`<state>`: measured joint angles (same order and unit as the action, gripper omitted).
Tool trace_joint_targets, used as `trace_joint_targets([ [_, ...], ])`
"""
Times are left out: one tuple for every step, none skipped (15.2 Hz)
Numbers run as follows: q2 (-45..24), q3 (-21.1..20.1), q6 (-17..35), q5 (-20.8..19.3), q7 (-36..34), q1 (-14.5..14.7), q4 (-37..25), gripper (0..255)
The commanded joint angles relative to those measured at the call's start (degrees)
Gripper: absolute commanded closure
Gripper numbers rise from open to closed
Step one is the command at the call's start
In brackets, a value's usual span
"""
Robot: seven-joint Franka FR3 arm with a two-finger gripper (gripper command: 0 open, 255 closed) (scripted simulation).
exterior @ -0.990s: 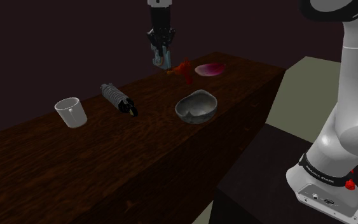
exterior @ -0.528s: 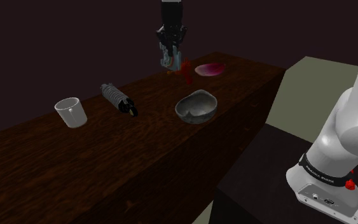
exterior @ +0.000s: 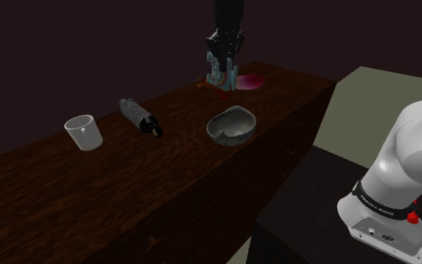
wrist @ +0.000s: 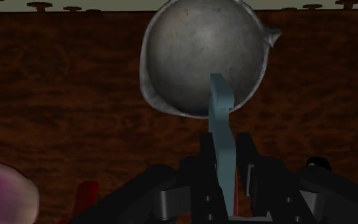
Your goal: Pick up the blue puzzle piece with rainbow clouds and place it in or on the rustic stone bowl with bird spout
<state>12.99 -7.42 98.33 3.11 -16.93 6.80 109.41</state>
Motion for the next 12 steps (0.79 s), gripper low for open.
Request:
trace_joint_targets([
  [4.5,-0.3,-0.9,0.6,-0.6,0.4,3.6,255],
  [6.6,-0.5,-1.3,0.9,-0.9,0.7,5.3,255],
  [7.9,-0.6,-1.5,1.2,-1.1,0.8,6.3,255],
  [8.1,-0.6,-0.8,1.2,-1.1,0.9,7.2,255],
  [8.2,-0.6,0.0,1.2,-1.0,0.9,8.1,255],
  [8.2,-0.6,0.7,1.2,-1.0,0.9,8.9,255],
  [8.3,-0.7,1.5,1.3,-1.0,0.9,9.7,255],
  [8.4,-0.7,2.3,1.3,-1.0,0.9,10.6,255],
  [8.4,-0.7,3.0,1.3,-0.9,0.9,11.4,255],
  [8.5,-0.7,3.8,1.3,-0.9,0.9,12.2,255],
  [8.5,-0.8,4.6,1.4,-0.9,1.0,13.0,255],
  [8.5,-0.8,5.3,1.4,-0.9,1.0,13.7,255],
])
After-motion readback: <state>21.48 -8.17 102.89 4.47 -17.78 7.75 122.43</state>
